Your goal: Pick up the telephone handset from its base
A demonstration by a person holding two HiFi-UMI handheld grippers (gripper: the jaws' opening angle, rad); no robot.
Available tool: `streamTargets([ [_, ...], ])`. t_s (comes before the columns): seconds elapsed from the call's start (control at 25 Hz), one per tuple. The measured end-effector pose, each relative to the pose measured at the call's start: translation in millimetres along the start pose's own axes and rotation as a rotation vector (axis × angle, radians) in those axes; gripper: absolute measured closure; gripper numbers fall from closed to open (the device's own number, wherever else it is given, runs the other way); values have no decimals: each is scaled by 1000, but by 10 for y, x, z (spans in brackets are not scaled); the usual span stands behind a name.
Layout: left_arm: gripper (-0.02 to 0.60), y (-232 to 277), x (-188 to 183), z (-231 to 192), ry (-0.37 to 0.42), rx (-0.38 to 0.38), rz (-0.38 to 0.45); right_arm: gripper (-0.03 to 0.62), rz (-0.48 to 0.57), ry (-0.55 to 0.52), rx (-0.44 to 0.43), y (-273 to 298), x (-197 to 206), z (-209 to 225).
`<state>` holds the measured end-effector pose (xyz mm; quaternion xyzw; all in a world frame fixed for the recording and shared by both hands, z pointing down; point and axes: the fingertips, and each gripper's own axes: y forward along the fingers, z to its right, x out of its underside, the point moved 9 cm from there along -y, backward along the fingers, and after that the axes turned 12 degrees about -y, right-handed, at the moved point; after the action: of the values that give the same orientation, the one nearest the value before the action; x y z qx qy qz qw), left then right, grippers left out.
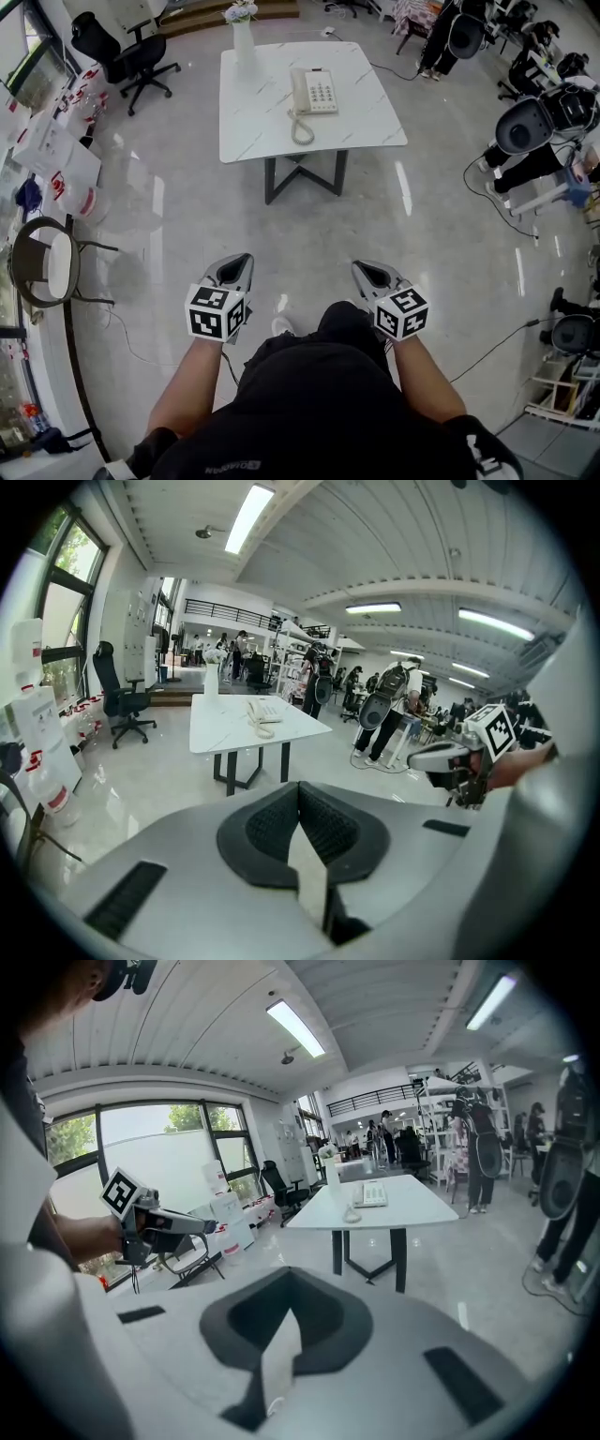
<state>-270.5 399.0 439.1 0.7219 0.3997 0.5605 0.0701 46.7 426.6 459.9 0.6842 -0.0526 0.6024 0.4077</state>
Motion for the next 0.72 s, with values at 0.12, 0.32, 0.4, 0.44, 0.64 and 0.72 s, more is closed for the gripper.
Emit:
streamTargets([
  [0.12,580,101,0,7,-12,12,-11,592,-16,10,-7,39,26,35],
  [0.32,580,423,-129,82,-9,18,-22,592,-9,21,-22,209,-37,337],
  [0.4,580,575,-240,131,-13,13,-22,592,-7,20,-32,306,-106,534],
  [0.44,580,650,-311,157,-13,10,-22,592,-4,21,-37,360,-154,642],
  [0.64,580,1082,-754,239,-2,-20,3,592,40,10,-57,597,-461,1236],
  [0.72,580,1261,-948,280,-17,-29,25,592,58,-2,-69,670,-581,1478],
])
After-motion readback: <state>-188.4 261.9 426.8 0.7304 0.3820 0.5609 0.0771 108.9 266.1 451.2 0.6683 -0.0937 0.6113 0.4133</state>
